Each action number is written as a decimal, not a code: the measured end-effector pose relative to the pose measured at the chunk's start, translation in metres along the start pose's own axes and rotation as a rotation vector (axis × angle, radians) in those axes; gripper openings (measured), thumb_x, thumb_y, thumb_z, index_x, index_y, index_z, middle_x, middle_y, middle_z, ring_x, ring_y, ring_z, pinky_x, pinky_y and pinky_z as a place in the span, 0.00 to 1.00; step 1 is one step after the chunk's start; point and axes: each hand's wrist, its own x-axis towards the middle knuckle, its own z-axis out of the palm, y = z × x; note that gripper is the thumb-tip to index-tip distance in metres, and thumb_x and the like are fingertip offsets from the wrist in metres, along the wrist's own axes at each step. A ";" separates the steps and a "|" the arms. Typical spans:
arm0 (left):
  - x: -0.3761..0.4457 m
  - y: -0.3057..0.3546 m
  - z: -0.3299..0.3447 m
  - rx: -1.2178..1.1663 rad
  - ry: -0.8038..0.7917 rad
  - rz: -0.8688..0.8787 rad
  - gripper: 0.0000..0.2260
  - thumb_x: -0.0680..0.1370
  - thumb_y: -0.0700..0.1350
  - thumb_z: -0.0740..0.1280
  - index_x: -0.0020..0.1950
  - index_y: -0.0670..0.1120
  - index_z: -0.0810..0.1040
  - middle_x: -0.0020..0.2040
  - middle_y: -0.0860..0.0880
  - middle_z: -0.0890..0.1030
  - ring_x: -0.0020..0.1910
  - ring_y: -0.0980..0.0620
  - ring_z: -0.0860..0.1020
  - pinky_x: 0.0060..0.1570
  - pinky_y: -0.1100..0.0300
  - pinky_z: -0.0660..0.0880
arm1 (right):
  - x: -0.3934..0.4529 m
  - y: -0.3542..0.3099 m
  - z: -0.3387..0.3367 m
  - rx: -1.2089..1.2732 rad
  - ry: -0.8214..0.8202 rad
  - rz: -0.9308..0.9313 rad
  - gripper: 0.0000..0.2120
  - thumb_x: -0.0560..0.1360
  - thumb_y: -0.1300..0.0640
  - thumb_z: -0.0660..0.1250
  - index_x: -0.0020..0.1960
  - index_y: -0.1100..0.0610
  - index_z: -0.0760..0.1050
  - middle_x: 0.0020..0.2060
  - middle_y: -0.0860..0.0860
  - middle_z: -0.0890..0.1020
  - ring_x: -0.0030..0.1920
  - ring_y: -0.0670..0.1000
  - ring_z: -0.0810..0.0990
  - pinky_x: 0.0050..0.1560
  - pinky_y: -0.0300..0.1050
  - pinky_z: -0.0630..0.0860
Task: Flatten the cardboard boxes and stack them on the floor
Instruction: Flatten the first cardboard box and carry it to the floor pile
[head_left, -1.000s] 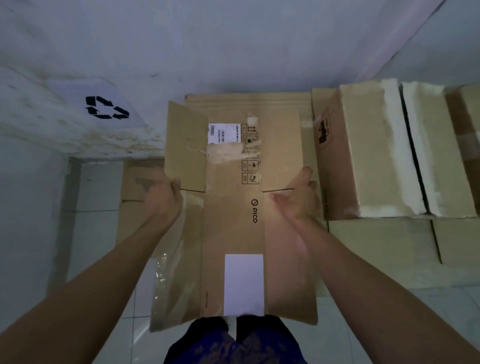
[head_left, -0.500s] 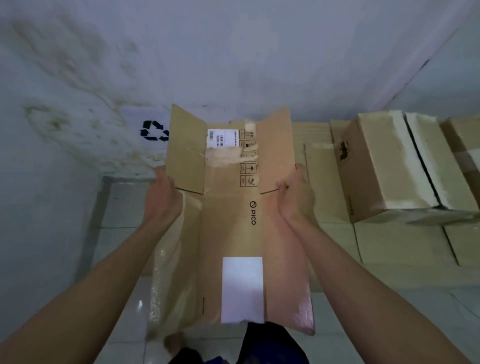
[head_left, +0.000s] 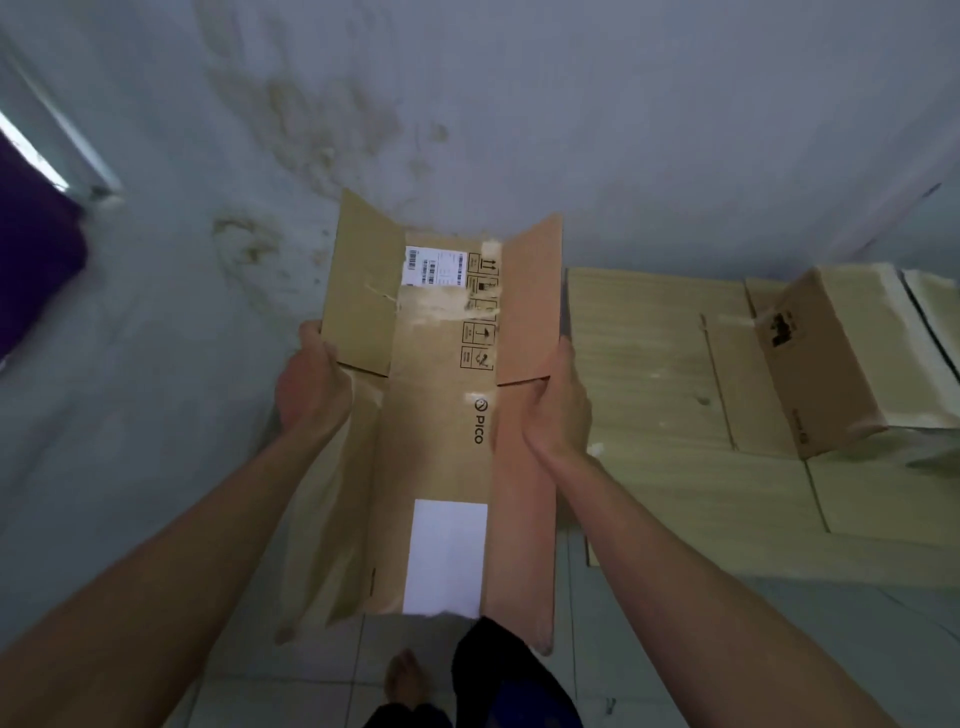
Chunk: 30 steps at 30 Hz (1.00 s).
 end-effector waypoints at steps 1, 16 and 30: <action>0.007 -0.008 0.001 0.000 -0.003 -0.010 0.12 0.84 0.40 0.53 0.67 0.42 0.67 0.53 0.38 0.80 0.50 0.37 0.78 0.43 0.53 0.65 | 0.001 -0.004 0.010 -0.003 -0.013 0.008 0.29 0.78 0.63 0.56 0.77 0.48 0.58 0.61 0.54 0.80 0.56 0.61 0.81 0.49 0.48 0.72; 0.118 -0.120 0.145 -0.096 -0.236 -0.133 0.16 0.83 0.43 0.52 0.68 0.45 0.71 0.57 0.42 0.78 0.57 0.39 0.76 0.51 0.52 0.71 | 0.085 0.052 0.203 -0.058 -0.317 0.219 0.30 0.79 0.61 0.58 0.79 0.46 0.57 0.55 0.58 0.82 0.54 0.63 0.81 0.52 0.50 0.75; 0.192 -0.314 0.427 -0.187 -0.474 -0.297 0.18 0.83 0.46 0.55 0.73 0.54 0.68 0.56 0.46 0.80 0.50 0.43 0.80 0.52 0.49 0.76 | 0.145 0.260 0.496 -0.102 -0.370 0.286 0.29 0.81 0.63 0.52 0.78 0.40 0.57 0.57 0.52 0.81 0.51 0.56 0.81 0.53 0.54 0.81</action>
